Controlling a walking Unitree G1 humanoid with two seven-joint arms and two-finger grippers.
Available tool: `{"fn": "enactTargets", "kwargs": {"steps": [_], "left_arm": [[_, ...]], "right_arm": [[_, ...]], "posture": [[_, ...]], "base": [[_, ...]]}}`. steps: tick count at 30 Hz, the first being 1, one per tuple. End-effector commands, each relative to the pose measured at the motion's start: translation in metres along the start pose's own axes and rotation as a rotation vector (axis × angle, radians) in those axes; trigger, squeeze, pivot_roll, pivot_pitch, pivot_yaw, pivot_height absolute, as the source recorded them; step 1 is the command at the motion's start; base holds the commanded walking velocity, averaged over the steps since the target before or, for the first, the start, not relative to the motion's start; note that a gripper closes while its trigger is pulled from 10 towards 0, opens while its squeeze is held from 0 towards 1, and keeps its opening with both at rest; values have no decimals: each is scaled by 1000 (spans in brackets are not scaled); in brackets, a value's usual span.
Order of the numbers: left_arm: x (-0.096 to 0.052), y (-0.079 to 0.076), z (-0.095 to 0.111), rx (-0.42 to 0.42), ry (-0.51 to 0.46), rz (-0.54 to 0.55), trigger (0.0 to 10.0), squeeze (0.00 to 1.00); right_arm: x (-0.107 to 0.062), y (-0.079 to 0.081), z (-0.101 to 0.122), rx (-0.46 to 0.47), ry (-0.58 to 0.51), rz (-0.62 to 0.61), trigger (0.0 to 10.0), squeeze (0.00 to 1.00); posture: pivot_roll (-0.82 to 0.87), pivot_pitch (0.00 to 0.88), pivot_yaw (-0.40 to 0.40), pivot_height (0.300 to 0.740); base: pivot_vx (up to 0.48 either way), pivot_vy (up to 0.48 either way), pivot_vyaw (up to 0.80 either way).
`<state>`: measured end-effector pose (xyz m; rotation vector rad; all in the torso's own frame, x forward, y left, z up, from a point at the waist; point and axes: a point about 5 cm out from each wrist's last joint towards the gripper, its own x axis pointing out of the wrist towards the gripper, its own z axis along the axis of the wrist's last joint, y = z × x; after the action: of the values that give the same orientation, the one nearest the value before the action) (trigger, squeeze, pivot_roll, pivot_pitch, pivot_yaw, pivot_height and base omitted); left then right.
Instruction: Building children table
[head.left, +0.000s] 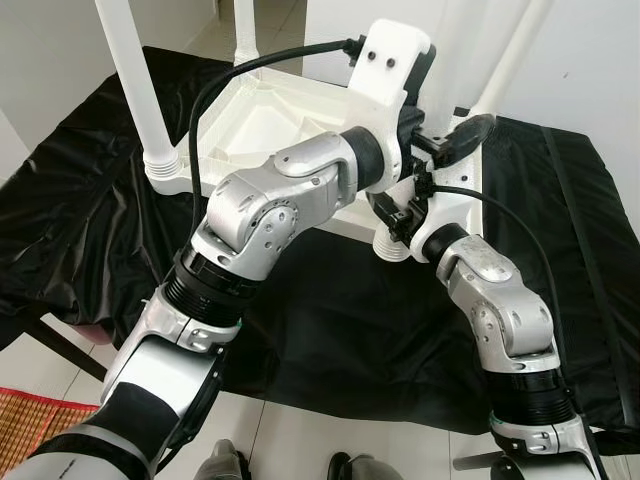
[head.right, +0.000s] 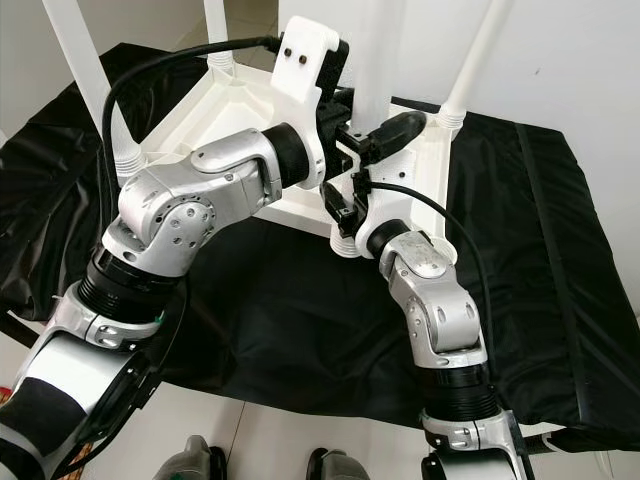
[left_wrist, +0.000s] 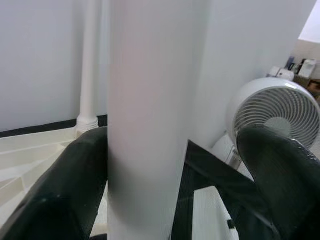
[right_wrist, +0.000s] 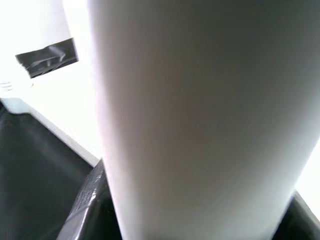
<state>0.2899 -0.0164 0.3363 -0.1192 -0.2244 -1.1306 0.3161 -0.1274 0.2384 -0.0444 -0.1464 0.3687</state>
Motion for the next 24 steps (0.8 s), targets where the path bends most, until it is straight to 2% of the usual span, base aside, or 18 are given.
{"fn": "enactTargets", "kwargs": {"steps": [1, 4, 7, 8, 9, 11, 12, 13, 16, 18, 21, 23, 24], "left_arm": [[-2, -13, 1, 0, -2, -163, 10000, 1000], [-3, -12, 1, 10, -5, -154, 10000, 1000], [-5, -4, 5, 5, -29, -108, 10000, 1000], [-5, -4, 5, 5, -29, -108, 10000, 1000], [-7, 1, 6, 5, -36, -86, 10000, 498], [-7, 3, 7, 5, -41, -71, 10000, 498], [-9, 8, 8, 6, -46, -46, 10000, 0], [-9, 8, 8, 6, -46, -46, 10000, 0], [-14, 21, 7, -11, -54, 32, 10000, 0], [-15, 23, 7, -14, -54, 41, 10000, 0], [-21, 29, -12, -4, -14, 111, 10000, 0], [-22, 30, -16, 0, -8, 122, 10000, 0], [-23, 31, -24, -1, 11, 140, 10000, 0]], "right_arm": [[0, -6, 1, 10, 1, -31, 10000, 0], [1, -10, 2, 16, -7, -56, 10000, 0], [1, -23, 6, 26, -32, -137, 10000, 0], [1, -23, 6, 26, -32, -137, 10000, 0], [1, -27, 7, 28, -36, -155, 10000, 0], [1, -29, 7, 29, -38, -164, 10000, 0], [0, -33, 8, 31, -41, -185, 10000, 0], [0, -33, 8, 31, -41, -185, 10000, 0], [-2, -45, 8, 32, -54, -254, 10000, 0], [-2, -46, 8, 33, -55, -261, 10000, 0], [-8, -58, 5, -9, -70, -345, 10000, 0], [-9, -60, 4, -17, -73, -359, 10000, 0], [-11, -65, 4, -15, -86, -395, 10000, 0]], "posture": [[38, 129, -65, 740], [38, 129, -65, 740], [40, 129, -61, 740], [40, 129, -61, 740], [40, 128, -58, 740], [40, 128, -58, 740], [40, 128, -58, 740], [40, 128, -58, 740], [38, 125, -56, 740], [38, 125, -56, 740], [35, 122, -52, 740], [35, 122, -52, 740], [35, 122, -52, 740]], "base": [[0, 0, 0], [0, 0, 0], [0, 0, 0], [0, 0, 0], [0, 0, 0], [0, 0, 0], [0, 0, 0], [0, 0, 0], [0, 0, 0], [0, 0, 0], [0, 0, 0], [0, 0, 0], [0, 0, 0]]}}
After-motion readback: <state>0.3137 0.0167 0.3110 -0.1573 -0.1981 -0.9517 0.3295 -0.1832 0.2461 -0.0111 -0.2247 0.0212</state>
